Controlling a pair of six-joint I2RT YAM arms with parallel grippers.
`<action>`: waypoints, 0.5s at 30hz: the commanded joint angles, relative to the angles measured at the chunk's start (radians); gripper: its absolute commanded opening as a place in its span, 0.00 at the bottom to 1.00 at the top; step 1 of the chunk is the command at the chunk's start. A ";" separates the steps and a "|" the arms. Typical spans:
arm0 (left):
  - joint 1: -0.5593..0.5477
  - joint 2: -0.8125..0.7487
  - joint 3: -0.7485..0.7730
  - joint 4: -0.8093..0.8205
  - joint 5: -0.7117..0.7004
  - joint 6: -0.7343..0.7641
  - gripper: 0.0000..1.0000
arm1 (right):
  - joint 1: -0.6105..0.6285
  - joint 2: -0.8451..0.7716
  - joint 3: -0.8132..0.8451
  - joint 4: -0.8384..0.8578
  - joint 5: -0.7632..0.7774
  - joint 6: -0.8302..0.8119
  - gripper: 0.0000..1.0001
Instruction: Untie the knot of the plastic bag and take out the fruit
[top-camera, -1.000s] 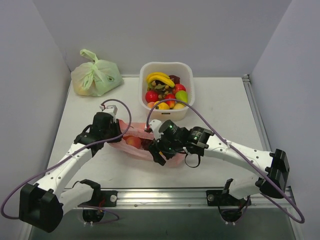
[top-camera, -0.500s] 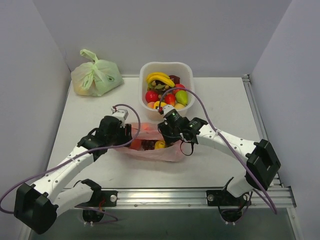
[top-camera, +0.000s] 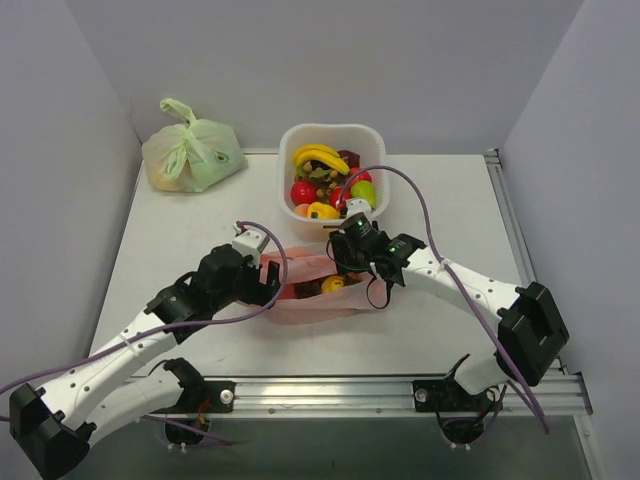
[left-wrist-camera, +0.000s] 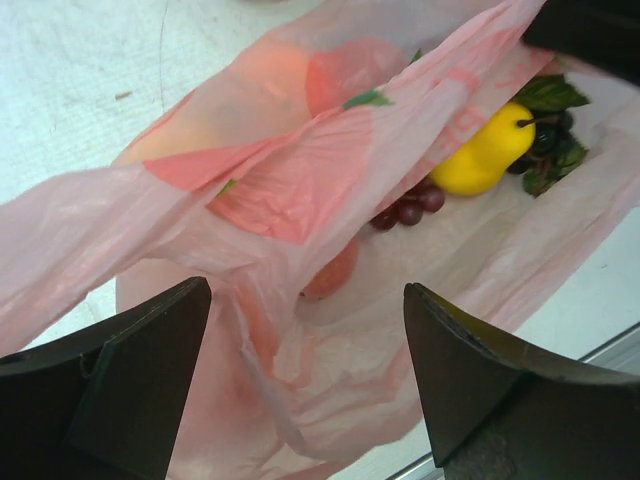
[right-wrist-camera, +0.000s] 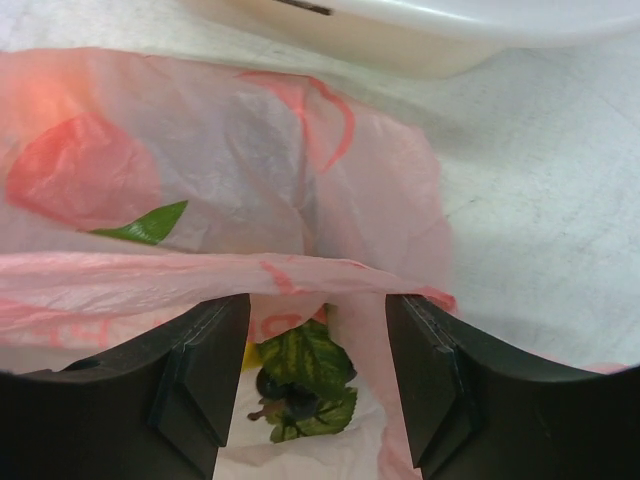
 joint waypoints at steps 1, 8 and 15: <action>-0.020 -0.062 0.066 0.071 -0.009 -0.016 0.90 | 0.036 -0.079 -0.006 0.018 0.006 -0.059 0.57; -0.094 -0.081 0.116 0.143 0.020 -0.005 0.90 | 0.080 -0.111 0.003 0.018 -0.008 -0.175 0.59; -0.177 -0.030 0.101 0.220 0.000 -0.002 0.90 | 0.082 -0.096 0.022 0.021 -0.071 -0.195 0.59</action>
